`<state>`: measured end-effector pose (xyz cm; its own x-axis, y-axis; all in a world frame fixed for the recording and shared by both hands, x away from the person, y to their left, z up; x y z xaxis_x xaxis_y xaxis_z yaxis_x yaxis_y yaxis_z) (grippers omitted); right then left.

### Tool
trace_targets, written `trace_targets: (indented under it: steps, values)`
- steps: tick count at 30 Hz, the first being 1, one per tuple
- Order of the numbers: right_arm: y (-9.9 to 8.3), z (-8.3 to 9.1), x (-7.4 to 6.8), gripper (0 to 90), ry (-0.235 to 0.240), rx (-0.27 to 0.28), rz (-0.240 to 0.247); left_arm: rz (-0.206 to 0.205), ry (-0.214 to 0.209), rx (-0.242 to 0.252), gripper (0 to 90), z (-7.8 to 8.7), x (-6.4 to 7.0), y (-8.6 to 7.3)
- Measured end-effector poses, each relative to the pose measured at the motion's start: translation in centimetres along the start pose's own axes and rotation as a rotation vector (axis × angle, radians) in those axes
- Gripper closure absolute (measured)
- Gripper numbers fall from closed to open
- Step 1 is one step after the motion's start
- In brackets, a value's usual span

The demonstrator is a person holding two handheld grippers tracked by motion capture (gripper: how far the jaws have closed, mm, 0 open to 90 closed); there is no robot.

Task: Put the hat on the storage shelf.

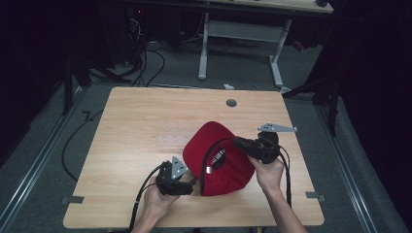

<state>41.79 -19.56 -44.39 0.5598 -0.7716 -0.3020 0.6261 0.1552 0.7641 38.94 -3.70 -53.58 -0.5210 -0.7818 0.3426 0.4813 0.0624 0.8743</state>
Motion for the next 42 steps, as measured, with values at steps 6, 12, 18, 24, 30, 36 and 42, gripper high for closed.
trace_targets:
  steps: [6,12,18,24,30,36,42]
  values:
    - [0.2,-0.5,-0.4,81.3,-0.009,-0.003,0.002,0.011,-0.006,0.028,19.5,0.3,0.3,0.5]
    - [-0.2,-1.1,-0.3,81.2,-0.042,-0.027,0.013,0.001,0.010,0.049,18.8,0.8,0.2,0.9]
    - [-0.8,-1.1,-0.2,81.0,-0.080,-0.064,0.030,-0.023,0.015,0.065,19.0,1.3,0.2,1.3]
    - [-1.3,-0.7,-0.3,80.8,-0.103,-0.094,0.048,-0.050,0.015,0.083,19.8,2.2,0.7,1.8]
    - [-1.8,-0.6,-0.7,80.6,-0.098,-0.115,0.055,-0.077,0.009,0.069,20.1,2.7,1.0,1.9]
    - [-2.3,-1.2,-1.2,80.5,-0.094,-0.141,0.059,-0.102,0.016,0.068,20.2,2.8,1.3,1.9]
    - [-3.2,-1.7,-1.5,80.2,-0.071,-0.165,0.046,-0.106,0.040,0.062,23.1,2.9,0.8,2.0]
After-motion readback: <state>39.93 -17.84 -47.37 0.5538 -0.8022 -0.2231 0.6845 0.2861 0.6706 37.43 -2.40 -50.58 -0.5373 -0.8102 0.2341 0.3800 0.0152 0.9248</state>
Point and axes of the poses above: each handheld gripper's, and its own axes: z roughly backward along the jaws, y roughly out of its top, x roughly to its right, the point moved 8 cm from there along -z, roughly forward along the jaws, and after that the axes turned 5 degrees about -x, right-handed, at the moved point
